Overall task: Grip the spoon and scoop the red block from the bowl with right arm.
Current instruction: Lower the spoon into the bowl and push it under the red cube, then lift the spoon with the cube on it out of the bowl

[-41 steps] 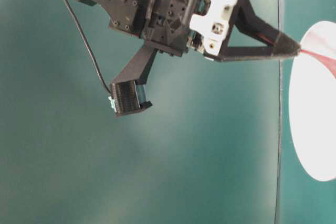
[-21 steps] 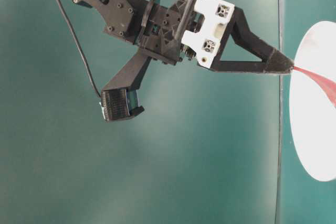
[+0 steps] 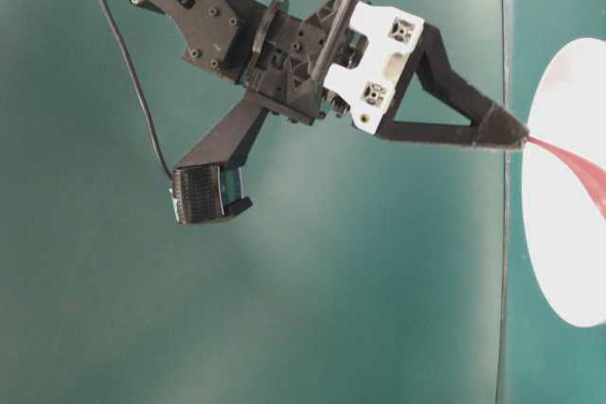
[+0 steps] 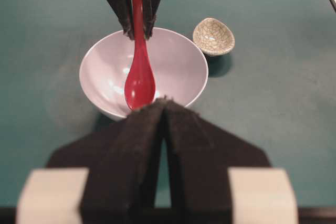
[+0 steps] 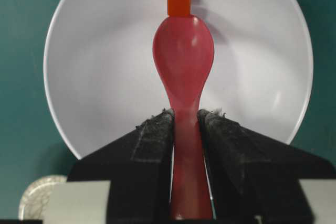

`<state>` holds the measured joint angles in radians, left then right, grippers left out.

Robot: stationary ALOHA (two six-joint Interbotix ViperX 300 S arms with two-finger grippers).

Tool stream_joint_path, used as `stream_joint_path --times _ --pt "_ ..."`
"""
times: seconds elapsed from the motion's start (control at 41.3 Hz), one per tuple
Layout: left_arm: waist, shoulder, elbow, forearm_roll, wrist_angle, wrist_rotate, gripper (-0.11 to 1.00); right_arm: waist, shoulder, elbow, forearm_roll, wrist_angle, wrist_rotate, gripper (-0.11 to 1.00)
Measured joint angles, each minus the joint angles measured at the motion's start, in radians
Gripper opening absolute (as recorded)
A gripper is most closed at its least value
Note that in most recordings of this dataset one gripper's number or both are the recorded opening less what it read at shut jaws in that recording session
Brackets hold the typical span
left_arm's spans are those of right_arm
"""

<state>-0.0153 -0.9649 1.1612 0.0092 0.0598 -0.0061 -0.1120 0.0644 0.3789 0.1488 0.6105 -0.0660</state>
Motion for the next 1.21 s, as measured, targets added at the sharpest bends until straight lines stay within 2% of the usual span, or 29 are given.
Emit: stream_joint_path --times 0.679,1.212 --pt "-0.002 0.0 0.0 -0.002 0.0 0.002 0.0 0.005 0.0 0.0 0.025 -0.11 0.0 0.25" --pt "0.0 0.0 -0.002 -0.002 0.0 0.002 0.0 0.005 -0.014 0.008 0.028 -0.129 0.002 0.25"
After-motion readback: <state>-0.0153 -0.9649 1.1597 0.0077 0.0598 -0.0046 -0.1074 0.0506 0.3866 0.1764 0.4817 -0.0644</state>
